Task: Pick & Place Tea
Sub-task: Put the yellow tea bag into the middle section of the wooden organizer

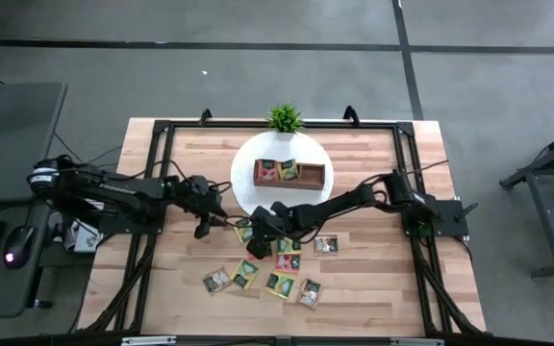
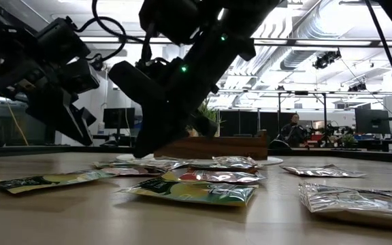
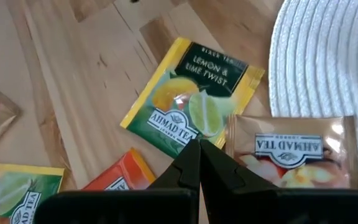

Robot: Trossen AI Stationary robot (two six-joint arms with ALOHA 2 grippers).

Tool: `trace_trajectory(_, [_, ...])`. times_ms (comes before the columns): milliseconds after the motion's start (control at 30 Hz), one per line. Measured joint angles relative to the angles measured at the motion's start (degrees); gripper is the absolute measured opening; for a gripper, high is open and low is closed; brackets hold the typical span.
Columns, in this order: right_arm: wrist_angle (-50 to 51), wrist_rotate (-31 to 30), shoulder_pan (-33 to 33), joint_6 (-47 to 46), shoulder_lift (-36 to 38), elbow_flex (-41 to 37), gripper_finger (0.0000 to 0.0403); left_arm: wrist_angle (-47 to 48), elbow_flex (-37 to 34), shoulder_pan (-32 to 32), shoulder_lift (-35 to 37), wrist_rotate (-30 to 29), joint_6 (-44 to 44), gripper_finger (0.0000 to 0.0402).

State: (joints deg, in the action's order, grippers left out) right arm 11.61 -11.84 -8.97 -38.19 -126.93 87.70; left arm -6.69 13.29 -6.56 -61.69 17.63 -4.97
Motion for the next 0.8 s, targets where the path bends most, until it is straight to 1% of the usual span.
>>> trace_trajectory(233, [-0.9, 0.3, 0.2, -2.1, -1.2, 0.0, 0.0, -0.7, 0.0, 0.2, -4.1, -0.8, -0.9, 0.014])
trace_trajectory(500, [-0.5, 1.4, 0.3, -2.4, -1.3, 0.0, 0.0, -1.6, 0.0, 0.2, -5.0, -0.7, -1.3, 0.014])
trace_trajectory(633, [-0.5, 1.9, 0.6, -2.3, -1.3, 0.0, 0.0, -4.6, 0.0, 0.2, -5.0, -0.7, -2.7, 0.014])
trace_trajectory(800, [-0.5, 2.0, 0.7, -2.3, -1.3, 0.0, 0.0, -7.2, 0.0, 0.2, -5.7, -3.1, -5.5, 0.014])
